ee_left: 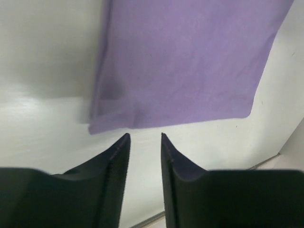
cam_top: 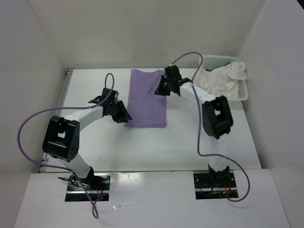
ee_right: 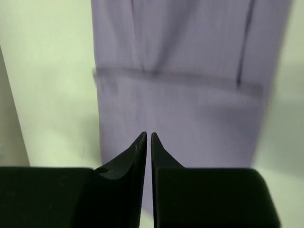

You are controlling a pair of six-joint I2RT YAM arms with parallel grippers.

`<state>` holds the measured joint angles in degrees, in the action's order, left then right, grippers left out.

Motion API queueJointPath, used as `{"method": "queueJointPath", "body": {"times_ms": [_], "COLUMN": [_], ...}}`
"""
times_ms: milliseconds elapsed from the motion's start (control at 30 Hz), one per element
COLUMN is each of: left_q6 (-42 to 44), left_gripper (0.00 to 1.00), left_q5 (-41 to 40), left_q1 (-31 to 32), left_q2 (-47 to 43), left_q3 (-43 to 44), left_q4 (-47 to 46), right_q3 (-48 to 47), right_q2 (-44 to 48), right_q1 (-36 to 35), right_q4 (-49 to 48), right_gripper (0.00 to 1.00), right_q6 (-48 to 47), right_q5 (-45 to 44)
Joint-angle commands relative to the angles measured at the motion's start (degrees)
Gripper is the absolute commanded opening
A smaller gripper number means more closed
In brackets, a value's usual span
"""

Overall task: Fold and stack the t-shirts
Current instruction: Fold the folded rectangular tshirt in 1/3 of the way, then grab one side of the 2/3 rectangular tshirt with both arms

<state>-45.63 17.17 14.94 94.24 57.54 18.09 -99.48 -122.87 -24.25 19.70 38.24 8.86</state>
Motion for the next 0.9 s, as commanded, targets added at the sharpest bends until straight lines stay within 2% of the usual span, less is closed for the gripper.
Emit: {"method": "queueJointPath", "body": {"times_ms": [0,133,200,533,600,700,733,833,867], "left_q6": [2.4,4.4,5.0,5.5,5.5,5.5,5.0,5.0,5.0], "left_gripper": [0.41,0.47,0.48,0.52,0.52,0.44,0.38,0.28,0.26], "left_q5": [-0.1,0.6,0.6,2.6,2.6,1.9,1.9,1.9,1.9], "left_q1": [-3.7,-4.8,-5.4,-5.4,-5.4,-5.4,-5.4,-5.4,-5.4], "left_q2": [-1.0,2.1,2.8,9.8,10.4,11.1,11.1,10.4,10.4], "left_q3": [-0.5,-0.5,-0.5,-1.1,-1.7,-2.4,-2.4,-3.0,-3.0], "left_q4": [1.2,0.6,0.6,-1.3,-1.9,-1.9,-1.9,-1.9,-1.9], "right_q3": [19.0,36.2,40.2,46.0,46.8,47.5,48.1,50.8,50.8], "right_q2": [16.4,26.9,28.6,22.5,22.5,24.2,25.1,29.2,29.3], "right_q1": [-1.1,-1.1,-1.1,-1.1,-1.1,-1.1,-1.1,-1.6,-1.6], "right_q4": [-6.9,-9.0,-10.3,-13.4,-13.4,-11.8,-11.8,-11.2,-10.7], "right_gripper": [0.12,0.12,0.12,0.12,0.14,0.38,0.50,0.61,0.63], "right_q6": [3.5,5.8,5.8,4.4,4.4,4.4,4.4,4.9,4.9], "right_q5": [4.8,7.6,7.0,5.6,5.0,4.4,4.4,2.7,2.1]}}
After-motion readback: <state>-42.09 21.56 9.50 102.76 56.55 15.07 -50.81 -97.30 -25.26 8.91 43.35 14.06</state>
